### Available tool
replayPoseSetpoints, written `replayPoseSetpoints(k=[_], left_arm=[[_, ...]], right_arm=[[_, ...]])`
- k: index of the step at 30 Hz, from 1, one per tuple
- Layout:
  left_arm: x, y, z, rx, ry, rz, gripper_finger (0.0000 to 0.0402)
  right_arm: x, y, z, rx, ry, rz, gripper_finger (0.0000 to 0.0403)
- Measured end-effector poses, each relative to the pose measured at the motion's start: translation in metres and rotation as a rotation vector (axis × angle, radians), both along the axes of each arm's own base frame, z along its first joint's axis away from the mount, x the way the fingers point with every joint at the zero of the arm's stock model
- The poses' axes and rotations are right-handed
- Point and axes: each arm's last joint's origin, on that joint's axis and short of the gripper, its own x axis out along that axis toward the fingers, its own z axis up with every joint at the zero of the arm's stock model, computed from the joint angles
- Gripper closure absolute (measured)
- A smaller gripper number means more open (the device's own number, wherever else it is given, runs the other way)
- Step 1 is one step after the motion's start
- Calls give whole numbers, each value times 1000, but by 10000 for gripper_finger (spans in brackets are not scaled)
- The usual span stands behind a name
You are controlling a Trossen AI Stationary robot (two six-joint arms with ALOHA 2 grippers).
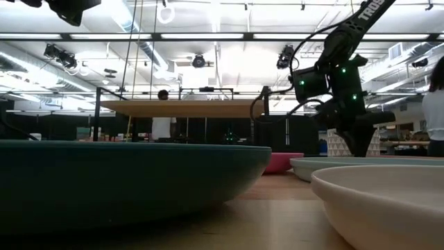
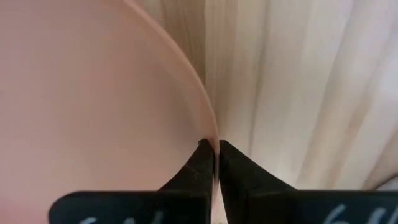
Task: Place and stack plates onto a shelf
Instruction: Put the brown plate on the shelf
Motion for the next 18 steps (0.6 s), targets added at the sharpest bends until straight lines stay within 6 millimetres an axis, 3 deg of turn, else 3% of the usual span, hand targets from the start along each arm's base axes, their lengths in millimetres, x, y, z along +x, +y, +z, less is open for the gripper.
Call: replayPoseSetpoints(k=[9, 18], left_arm=[[0, 0, -1, -12, 6, 2, 182], [0, 1, -1, -7, 3, 39, 182]], right_arm=[[-10, 4, 27, -27, -10, 7, 379], [1, 2, 91, 0, -137, -115, 379]])
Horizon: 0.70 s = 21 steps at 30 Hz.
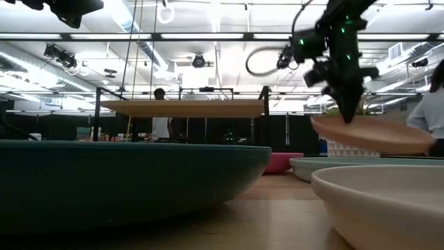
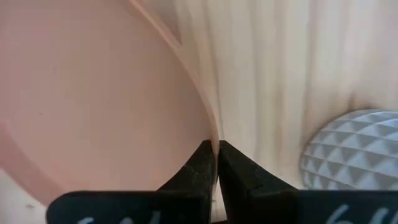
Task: Place and stack plates onto a shelf
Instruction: Put the brown plate on the shelf
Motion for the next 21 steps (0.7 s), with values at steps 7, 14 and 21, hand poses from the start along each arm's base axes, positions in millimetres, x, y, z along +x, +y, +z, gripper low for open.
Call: replayPoseSetpoints(k=[7, 14, 21], left_arm=[[0, 0, 0, -7, 0, 1, 182], [0, 0, 0, -2, 0, 2, 182], [0, 0, 0, -26, -2, 5, 182]], right_arm=[[12, 3, 47, 165, -182, -48, 385], [37, -1, 88, 99, -445, -123, 379], [70, -22, 132, 54, -645, -211, 381]])
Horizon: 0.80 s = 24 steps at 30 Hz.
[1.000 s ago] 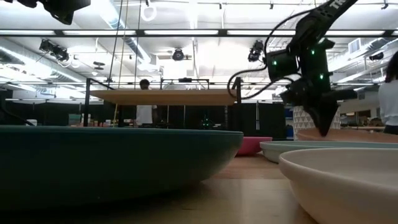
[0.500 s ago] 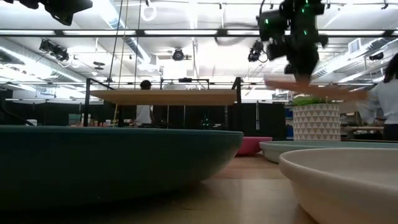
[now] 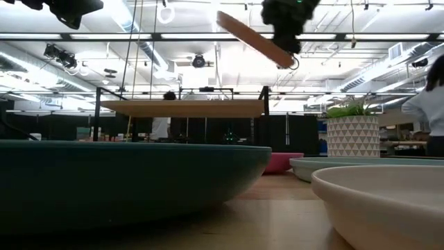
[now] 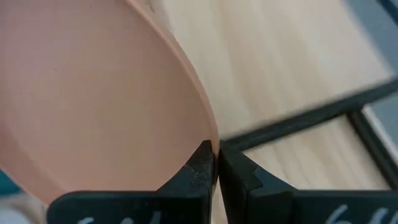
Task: Place and stack plates onto a shelf
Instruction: Put the brown plate on the shelf
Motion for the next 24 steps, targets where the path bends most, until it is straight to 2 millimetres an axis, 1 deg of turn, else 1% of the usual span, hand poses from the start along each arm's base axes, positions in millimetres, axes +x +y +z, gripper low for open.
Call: replayPoseSetpoints(k=[2, 7, 10, 13, 16, 19, 22, 24], left_arm=[[0, 0, 0, -6, 0, 1, 182], [0, 0, 0, -47, -2, 6, 182], [0, 0, -1, -56, 7, 8, 182], [0, 0, -3, -63, 18, 9, 182], [-1, 0, -4, -71, 31, 10, 182], [-1, 1, -6, -74, 50, 14, 182], [-1, 1, -8, -85, 65, 19, 182], [-2, 1, -9, -90, 68, 20, 182]], right_arm=[[12, -12, 6, -9, -18, -19, 381], [38, -48, 12, -23, -26, -59, 381], [49, -71, 8, -5, -23, -70, 381], [58, -94, -2, 31, -29, -79, 381], [63, -113, -12, 56, -25, -96, 381], [61, -129, -25, 83, 20, -122, 381], [56, -140, -34, 107, 58, -146, 380], [53, -145, -38, 118, 71, -159, 376]])
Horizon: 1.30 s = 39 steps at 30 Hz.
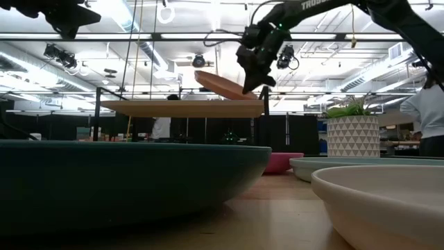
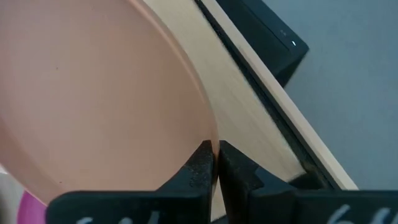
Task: Place and stack plates onto a shelf
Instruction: Put the brown plate on the shelf, then stack the light blue plate on top of the brown plate on the shelf
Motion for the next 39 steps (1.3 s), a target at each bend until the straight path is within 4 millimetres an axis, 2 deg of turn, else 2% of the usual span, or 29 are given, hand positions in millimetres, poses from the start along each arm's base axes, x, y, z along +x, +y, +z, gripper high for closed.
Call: replayPoseSetpoints(k=[11, 15, 19, 21, 26, 32, 36, 39], left_arm=[[0, 0, -1, 9, 7, 0, 182], [0, 0, -1, 9, 7, 0, 182], [0, 0, -1, 10, 6, 3, 182], [0, 0, -1, 9, 6, 3, 182], [0, 0, -1, 9, 6, 3, 182], [-1, 1, -3, -3, 22, 9, 182], [-2, 1, -6, -13, 52, 18, 182], [-2, 2, -9, -17, 74, 24, 182]], right_arm=[[-4, -1, -2, 3, 30, 13, 318], [-4, -2, -2, -15, 44, 1, 311], [-8, 4, 7, -47, 58, -8, 311], [-12, 13, 17, -82, 76, 12, 311], [-7, 56, 36, -161, 140, 100, 311], [4, 123, 55, -240, 188, 180, 312], [13, 169, 50, -263, 169, 284, 312], [18, 204, 34, -271, 147, 366, 312]])
